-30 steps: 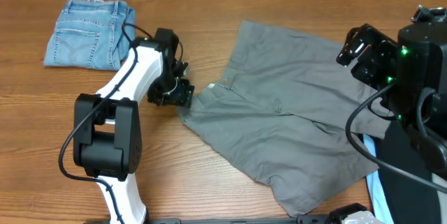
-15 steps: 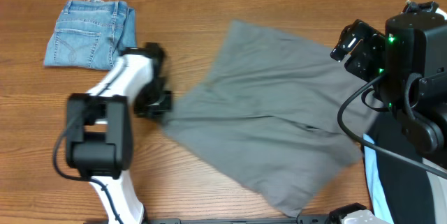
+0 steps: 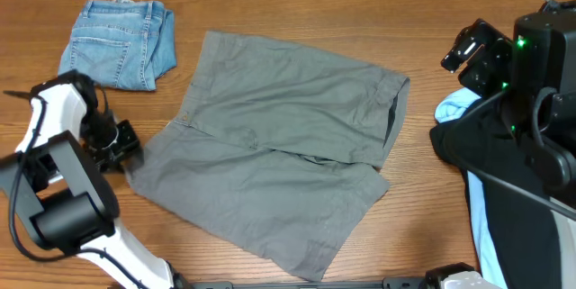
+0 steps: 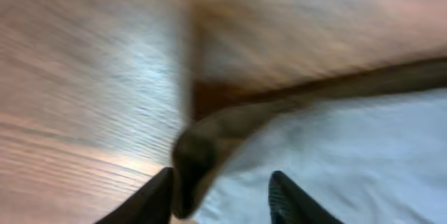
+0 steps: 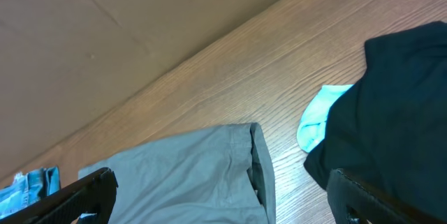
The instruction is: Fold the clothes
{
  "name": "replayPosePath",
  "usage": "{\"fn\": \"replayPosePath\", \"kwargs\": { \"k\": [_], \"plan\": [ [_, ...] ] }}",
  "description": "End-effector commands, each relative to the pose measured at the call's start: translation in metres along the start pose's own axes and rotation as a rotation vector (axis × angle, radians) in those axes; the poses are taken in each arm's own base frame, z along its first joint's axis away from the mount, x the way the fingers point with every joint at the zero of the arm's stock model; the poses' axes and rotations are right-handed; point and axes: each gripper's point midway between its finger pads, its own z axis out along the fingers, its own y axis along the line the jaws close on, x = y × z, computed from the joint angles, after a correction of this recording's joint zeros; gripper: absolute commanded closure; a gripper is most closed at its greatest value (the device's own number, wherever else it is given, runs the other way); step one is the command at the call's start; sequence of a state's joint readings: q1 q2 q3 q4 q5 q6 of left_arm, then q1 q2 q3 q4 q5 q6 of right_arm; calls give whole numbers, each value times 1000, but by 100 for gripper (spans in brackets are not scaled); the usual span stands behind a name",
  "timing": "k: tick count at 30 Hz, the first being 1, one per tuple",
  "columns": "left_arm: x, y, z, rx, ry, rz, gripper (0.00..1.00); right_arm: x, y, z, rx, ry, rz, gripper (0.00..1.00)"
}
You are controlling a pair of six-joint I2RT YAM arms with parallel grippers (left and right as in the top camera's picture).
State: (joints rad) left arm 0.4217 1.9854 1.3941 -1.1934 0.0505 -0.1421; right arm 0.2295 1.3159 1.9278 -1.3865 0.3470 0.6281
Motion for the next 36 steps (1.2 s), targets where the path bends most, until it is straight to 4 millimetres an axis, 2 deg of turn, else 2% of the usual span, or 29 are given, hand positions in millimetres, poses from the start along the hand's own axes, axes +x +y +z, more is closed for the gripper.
{"fn": "replayPosePath", "kwargs": {
  "k": [1, 5, 9, 11, 13, 16, 17, 19, 25, 26, 29, 32, 36],
  "plan": [
    [-5, -34, -55, 76, -179, 135, 43, 6, 4, 15, 16, 44, -6, 0],
    [-7, -59, -107, 95, -341, 231, 33, 32, 18, 47, -26, 220, -21, 0],
    [-5, -88, -153, 129, -487, 335, 22, 53, 11, 98, 19, 400, 13, 0],
    [-4, -99, -164, 143, -531, 367, 18, 60, 6, 126, 19, 476, 19, 0],
    [0, -120, -168, 190, -549, 448, 20, 67, 4, 155, -7, 551, 22, 3],
    [10, -145, -163, 232, -534, 535, 26, 78, -12, 203, 23, 631, 70, 13],
    [12, -155, -157, 226, -519, 561, 29, 84, -22, 229, 47, 653, 77, 14],
    [13, -165, -147, 225, -496, 588, 31, 95, -28, 256, 48, 697, 82, 17],
    [14, -187, -107, 204, -387, 638, 41, 142, -37, 317, 26, 825, 53, 31],
    [14, -190, -100, 199, -367, 643, 41, 150, -41, 325, 34, 843, 56, 36],
    [14, -194, -82, 186, -317, 652, 38, 173, -40, 340, -12, 913, 42, 42],
    [13, -197, -69, 177, -286, 657, 30, 191, -40, 345, -76, 974, -6, 43],
    [9, -198, -53, 163, -249, 657, 27, 208, -49, 345, -65, 1007, -21, 43]
  ]
}}
